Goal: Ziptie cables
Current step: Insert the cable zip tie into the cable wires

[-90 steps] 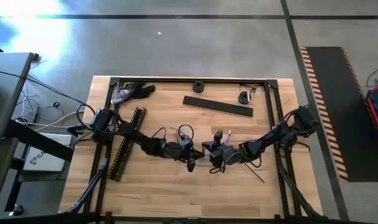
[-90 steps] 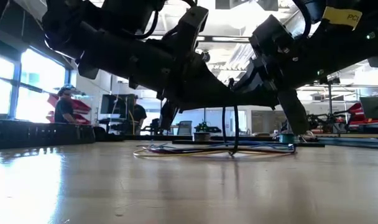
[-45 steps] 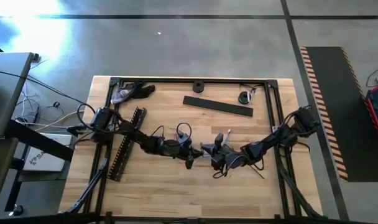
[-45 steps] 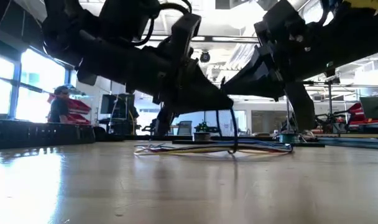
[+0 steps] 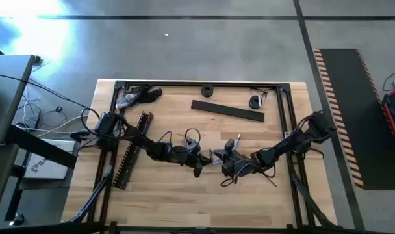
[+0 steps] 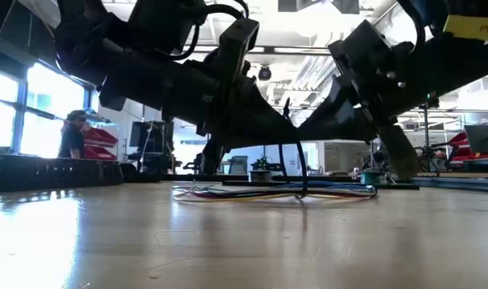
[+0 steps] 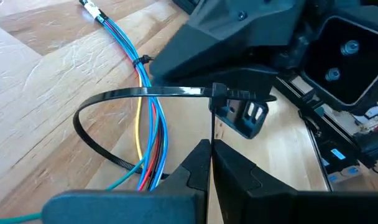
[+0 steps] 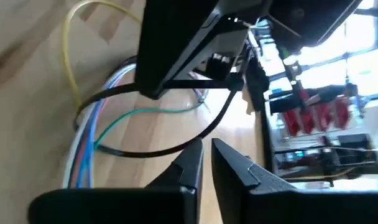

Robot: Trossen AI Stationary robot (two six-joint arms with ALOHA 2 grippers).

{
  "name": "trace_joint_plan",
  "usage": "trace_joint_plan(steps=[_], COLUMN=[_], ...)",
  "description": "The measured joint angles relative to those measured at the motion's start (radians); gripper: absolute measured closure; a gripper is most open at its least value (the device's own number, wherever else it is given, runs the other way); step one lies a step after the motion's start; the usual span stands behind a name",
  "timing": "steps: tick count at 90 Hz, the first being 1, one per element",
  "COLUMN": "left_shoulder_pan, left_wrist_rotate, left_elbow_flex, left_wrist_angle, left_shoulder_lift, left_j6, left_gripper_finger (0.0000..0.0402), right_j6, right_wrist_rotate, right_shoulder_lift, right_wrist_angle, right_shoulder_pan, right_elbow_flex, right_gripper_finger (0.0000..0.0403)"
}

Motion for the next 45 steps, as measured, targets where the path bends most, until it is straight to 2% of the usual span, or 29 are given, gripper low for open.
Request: trace_joint_plan(steps=[12, 25, 38, 45], left_shoulder_pan=[0.000, 0.001, 0.001, 0.000], left_wrist_rotate=[-0.004, -0.010, -0.013, -0.013], left_elbow_flex=[0.000, 0.000, 0.000, 0.000], left_wrist_angle=[-0.001, -0.001, -0.001, -0.002], left_shoulder_lift=[0.000, 0.000, 0.000, 0.000], left_j6=[0.009, 0.019, 0.034, 0.035], left_gripper_finger=[0.0402, 0.0402, 0.0402, 0.0402], right_j6=[0.096, 0.159, 0.144, 0.132], right_wrist_rotate=[-0.098, -0.214, -0.330, -0.355], right_shoulder_lift=[-0.103, -0.186, -0.175, -0.152], right_wrist_angle=[-0.080, -0.084, -0.044, -0.028], right_shoulder_pan=[0.000, -0.012, -0.040, -0.050], right_elbow_flex=[0.000, 0.000, 0.000, 0.000], right_gripper_finger=[0.0331, 0.0298, 0.0289, 0.0289])
